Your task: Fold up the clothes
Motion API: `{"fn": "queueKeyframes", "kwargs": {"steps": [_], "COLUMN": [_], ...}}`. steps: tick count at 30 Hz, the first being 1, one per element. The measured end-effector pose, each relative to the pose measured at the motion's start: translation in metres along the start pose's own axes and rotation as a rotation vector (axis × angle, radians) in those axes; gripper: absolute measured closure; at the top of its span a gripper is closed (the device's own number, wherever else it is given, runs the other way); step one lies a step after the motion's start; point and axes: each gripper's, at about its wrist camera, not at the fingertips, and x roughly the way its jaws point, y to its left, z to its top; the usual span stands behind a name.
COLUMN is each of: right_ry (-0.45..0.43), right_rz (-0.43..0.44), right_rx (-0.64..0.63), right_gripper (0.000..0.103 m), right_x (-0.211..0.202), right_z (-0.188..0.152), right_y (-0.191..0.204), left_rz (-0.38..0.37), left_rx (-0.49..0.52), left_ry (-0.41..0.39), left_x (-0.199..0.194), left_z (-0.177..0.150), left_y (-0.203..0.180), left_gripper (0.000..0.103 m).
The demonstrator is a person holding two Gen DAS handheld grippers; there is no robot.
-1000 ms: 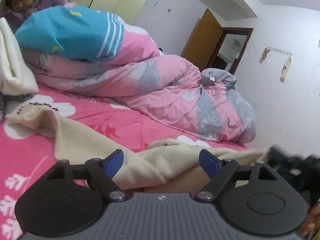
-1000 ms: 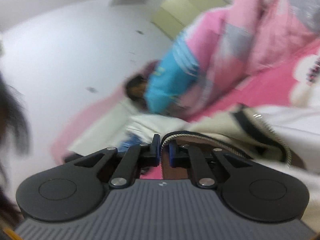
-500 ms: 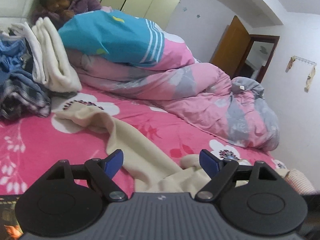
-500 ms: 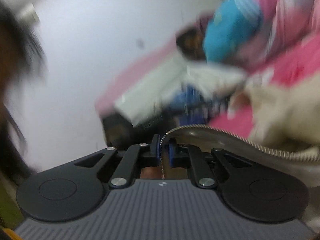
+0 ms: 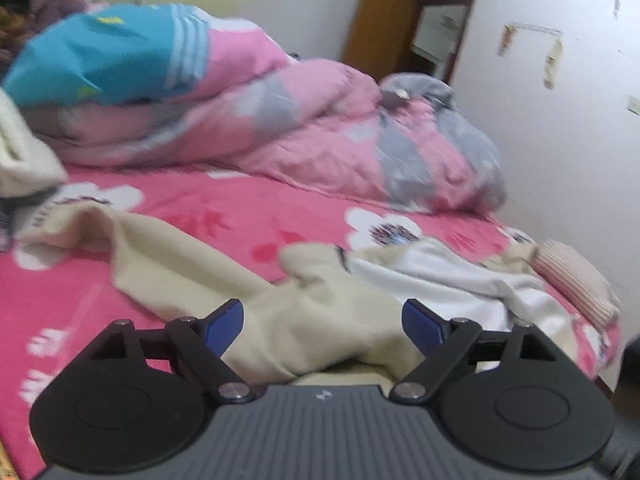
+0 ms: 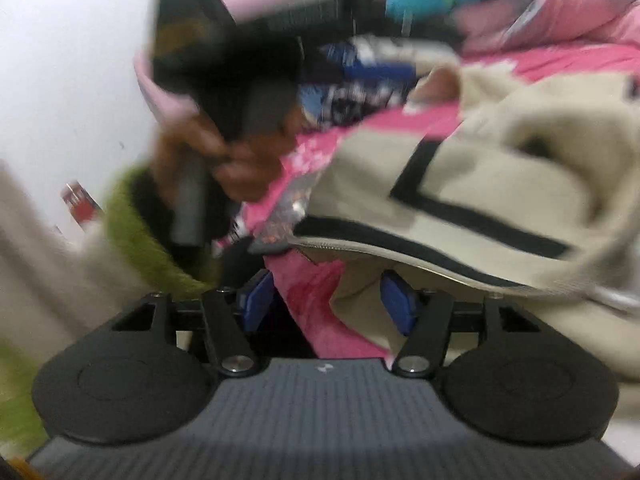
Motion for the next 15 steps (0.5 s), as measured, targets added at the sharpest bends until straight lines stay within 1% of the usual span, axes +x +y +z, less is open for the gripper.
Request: {"fn": "queueKeyframes", "kwargs": {"steps": [2, 3, 5, 6, 7, 8, 9, 10, 11, 12, 13, 14, 15], "right_ry": [-0.099, -0.155, -0.248, -0.273, -0.295, -0.303, -0.31, -0.315, -0.307, -0.298, -0.286, -0.278, -0.274], "right_rz": [-0.002, -0.03, -0.114, -0.16, -0.201, -0.21, -0.218, -0.226, -0.225, -0.226, -0.241, -0.261, -0.277], "right_rx": [0.036, 0.079, 0.188, 0.254, 0.317, 0.354, 0.392, 0.427, 0.446, 0.463, 0.461, 0.459, 0.457], "right_gripper": [0.044, 0.044, 0.045, 0.046, 0.052, 0.062, 0.066, 0.069, 0.076, 0.08, 0.088, 0.095, 0.097], "right_x": [-0.046, -0.062, -0.083, -0.086, -0.089, -0.084, -0.079, -0.074, -0.067, -0.059, -0.05, -0.05, -0.049], "right_z": [0.0, 0.002, 0.004, 0.005, 0.005, 0.006, 0.007, 0.007, 0.007, 0.007, 0.007, 0.009, 0.01], "right_y": [-0.006, -0.013, -0.034, -0.048, -0.061, -0.071, -0.082, -0.092, -0.097, -0.102, -0.102, -0.101, -0.1], "left_rz": [0.016, 0.024, 0.041, 0.049, 0.057, 0.068, 0.112, 0.157, 0.2, 0.213, 0.226, 0.227, 0.228], "left_rx": [0.012, 0.018, 0.03, 0.036, 0.043, 0.05, 0.065, 0.071, 0.076, 0.056, 0.037, 0.014, -0.009], "left_ry": [0.015, 0.023, 0.039, 0.046, 0.054, 0.062, 0.081, 0.114, 0.146, 0.166, 0.185, 0.194, 0.198], "left_x": [0.011, 0.017, 0.029, 0.034, 0.04, 0.046, 0.055, 0.066, 0.075, 0.081, 0.087, 0.089, 0.091], "left_z": [0.0, 0.0, 0.001, 0.001, 0.001, 0.001, 0.0, -0.003, -0.006, -0.011, -0.015, -0.019, -0.022], "left_y": [-0.005, -0.007, -0.012, -0.014, -0.017, -0.019, -0.018, -0.014, -0.011, -0.004, 0.002, 0.007, 0.012], "left_gripper": [0.016, 0.016, 0.016, 0.016, 0.016, 0.018, 0.021, 0.022, 0.024, 0.024, 0.024, 0.024, 0.024]}}
